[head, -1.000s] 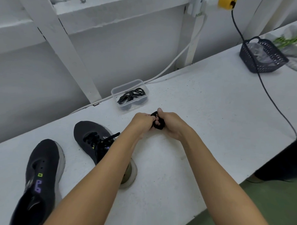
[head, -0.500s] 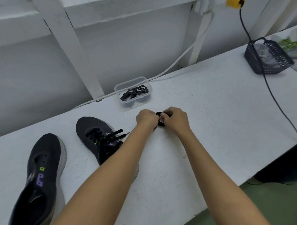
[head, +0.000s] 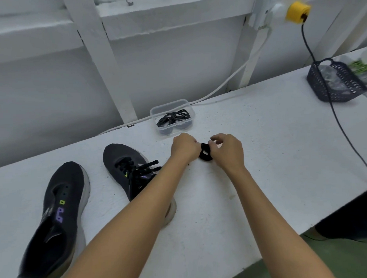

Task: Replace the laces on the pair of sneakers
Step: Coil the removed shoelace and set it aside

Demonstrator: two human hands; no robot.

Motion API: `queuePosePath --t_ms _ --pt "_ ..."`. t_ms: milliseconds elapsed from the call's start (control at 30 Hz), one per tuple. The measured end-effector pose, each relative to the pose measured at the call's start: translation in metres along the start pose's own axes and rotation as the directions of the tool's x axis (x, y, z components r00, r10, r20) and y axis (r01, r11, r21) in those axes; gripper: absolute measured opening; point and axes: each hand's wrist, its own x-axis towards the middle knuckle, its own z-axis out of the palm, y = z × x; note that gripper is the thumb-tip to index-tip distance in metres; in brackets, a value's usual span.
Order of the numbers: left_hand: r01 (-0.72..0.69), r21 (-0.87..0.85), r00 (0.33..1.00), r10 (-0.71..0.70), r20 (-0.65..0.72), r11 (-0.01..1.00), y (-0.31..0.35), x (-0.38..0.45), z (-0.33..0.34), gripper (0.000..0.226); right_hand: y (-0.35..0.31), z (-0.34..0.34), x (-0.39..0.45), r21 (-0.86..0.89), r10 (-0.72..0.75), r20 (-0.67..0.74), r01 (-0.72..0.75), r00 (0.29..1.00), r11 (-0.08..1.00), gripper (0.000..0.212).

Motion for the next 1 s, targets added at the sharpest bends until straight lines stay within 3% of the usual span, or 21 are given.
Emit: queuePosePath --t_ms 133,267,400,533,667,767,867,1000 --pt "-0.164 -0.088 0.981 0.152 -0.124 0.983 -0.006 -0.034 -0.036 0.022 -0.023 0.000 -0.019 0.075 -0.174 -0.079 0.180 0.982 0.981 0.018" --pt "-0.274 -0.150 0.915 0.209 -0.345 0.950 -0.029 -0.073 -0.063 0.019 -0.052 0.007 -0.041 0.196 -0.265 -0.001 0.260 0.964 0.945 0.018" --pt "-0.273 -0.253 0.840 0.102 -0.532 0.928 -0.067 -0.103 -0.079 0.015 -0.071 0.022 -0.058 0.308 -0.271 0.098 0.230 0.958 0.923 0.017" --pt "-0.225 -0.373 0.794 -0.053 -0.605 0.900 -0.106 -0.124 -0.082 0.016 -0.081 0.038 -0.067 0.384 -0.238 0.233 0.136 0.943 0.913 0.018" --pt "-0.138 -0.508 0.779 -0.224 -0.586 0.850 -0.142 -0.131 -0.070 0.020 -0.082 0.051 -0.073 0.389 -0.183 0.338 0.040 0.923 0.921 0.021" --pt "-0.041 -0.570 0.822 -0.296 -0.486 0.821 -0.158 -0.133 -0.060 0.027 -0.082 0.060 -0.080 0.366 -0.155 0.389 0.002 0.908 0.931 0.024" --pt "0.047 -0.569 0.889 -0.294 -0.352 0.821 -0.167 -0.133 -0.053 0.041 -0.082 0.066 -0.087 0.365 -0.142 0.421 -0.024 0.896 0.931 0.025" --pt "0.035 -0.581 0.940 -0.225 -0.258 0.813 -0.168 -0.130 -0.047 0.050 -0.082 0.067 -0.094 0.399 -0.120 0.455 -0.082 0.882 0.913 0.020"
